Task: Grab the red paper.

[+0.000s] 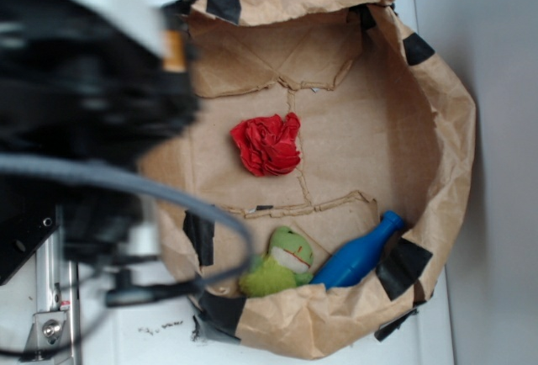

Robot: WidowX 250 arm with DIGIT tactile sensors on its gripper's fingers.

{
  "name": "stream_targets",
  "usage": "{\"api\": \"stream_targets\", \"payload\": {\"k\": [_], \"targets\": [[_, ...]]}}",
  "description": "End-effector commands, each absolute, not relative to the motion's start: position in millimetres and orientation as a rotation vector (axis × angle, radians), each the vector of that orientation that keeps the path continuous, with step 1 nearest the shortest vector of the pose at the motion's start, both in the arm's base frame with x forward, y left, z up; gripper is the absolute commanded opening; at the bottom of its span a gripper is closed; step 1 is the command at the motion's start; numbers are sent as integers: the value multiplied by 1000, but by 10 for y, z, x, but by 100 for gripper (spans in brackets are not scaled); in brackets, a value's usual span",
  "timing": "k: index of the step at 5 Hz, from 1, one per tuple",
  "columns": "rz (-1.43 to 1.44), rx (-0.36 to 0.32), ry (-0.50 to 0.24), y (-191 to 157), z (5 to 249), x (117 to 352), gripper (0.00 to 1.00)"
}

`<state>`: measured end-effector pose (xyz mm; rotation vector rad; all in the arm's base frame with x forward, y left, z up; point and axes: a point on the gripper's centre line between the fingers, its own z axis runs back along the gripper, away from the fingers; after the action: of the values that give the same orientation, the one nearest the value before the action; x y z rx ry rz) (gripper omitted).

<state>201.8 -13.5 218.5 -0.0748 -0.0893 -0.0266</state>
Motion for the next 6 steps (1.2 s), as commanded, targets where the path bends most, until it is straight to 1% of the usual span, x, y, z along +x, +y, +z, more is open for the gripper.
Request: {"api": "stream_targets", "payload": {"k": [1,2,3,4,5,6], "targets": [[-189,-47,-91,-350,1836,1919,100],[-196,-55,-38,-335,1582,1900,100],[-162,-67,-23,-226,1527,2035,100],[-83,-96,-45,3,1669,2231,100],[-78,-76,-56,69,1689,2331,100],[-93,-57,-77,35,1657,2424,100]]}}
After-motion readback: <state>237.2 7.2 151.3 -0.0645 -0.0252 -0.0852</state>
